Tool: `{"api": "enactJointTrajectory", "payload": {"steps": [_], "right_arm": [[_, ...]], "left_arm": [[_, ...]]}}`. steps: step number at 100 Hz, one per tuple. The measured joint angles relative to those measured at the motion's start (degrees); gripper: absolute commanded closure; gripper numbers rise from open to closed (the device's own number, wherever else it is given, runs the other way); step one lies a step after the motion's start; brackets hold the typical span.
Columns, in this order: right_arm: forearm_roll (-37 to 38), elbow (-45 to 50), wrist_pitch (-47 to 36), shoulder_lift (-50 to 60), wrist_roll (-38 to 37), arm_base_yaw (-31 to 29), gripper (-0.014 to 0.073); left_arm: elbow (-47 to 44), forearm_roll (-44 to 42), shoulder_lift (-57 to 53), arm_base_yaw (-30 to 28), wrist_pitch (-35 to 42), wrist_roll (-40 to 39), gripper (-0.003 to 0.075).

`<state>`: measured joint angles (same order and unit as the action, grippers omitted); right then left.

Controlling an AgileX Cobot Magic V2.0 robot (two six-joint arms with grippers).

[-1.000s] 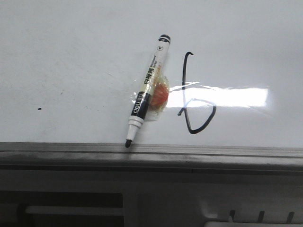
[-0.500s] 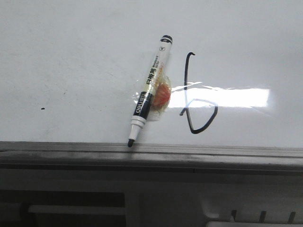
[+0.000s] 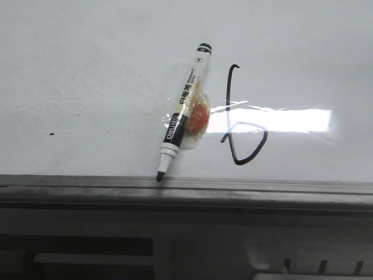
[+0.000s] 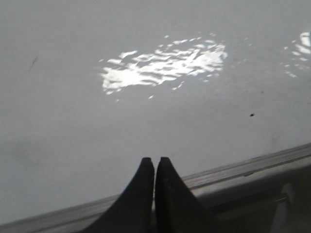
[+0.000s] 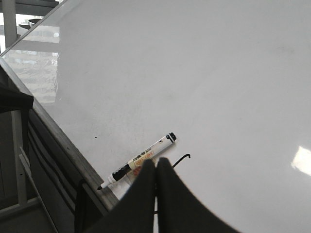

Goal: Write number 6 on whiteboard

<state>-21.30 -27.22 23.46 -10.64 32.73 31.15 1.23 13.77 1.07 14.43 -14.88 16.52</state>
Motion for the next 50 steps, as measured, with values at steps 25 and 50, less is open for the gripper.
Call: {"api": "enactJointTrajectory", "payload": {"steps": [25, 50], "right_arm": [[0.0, 0.0, 0.0, 0.0, 0.0, 0.0, 0.0636], [0.0, 0.0, 0.0, 0.0, 0.0, 0.0, 0.0636]], "left_arm": [[-1.5, -0.1, -1.4, -3.3, -3.4, -3.2, 0.0739], [-1.5, 0.4, -1.4, -3.6, -4.4, -3.3, 0.0739]]}}
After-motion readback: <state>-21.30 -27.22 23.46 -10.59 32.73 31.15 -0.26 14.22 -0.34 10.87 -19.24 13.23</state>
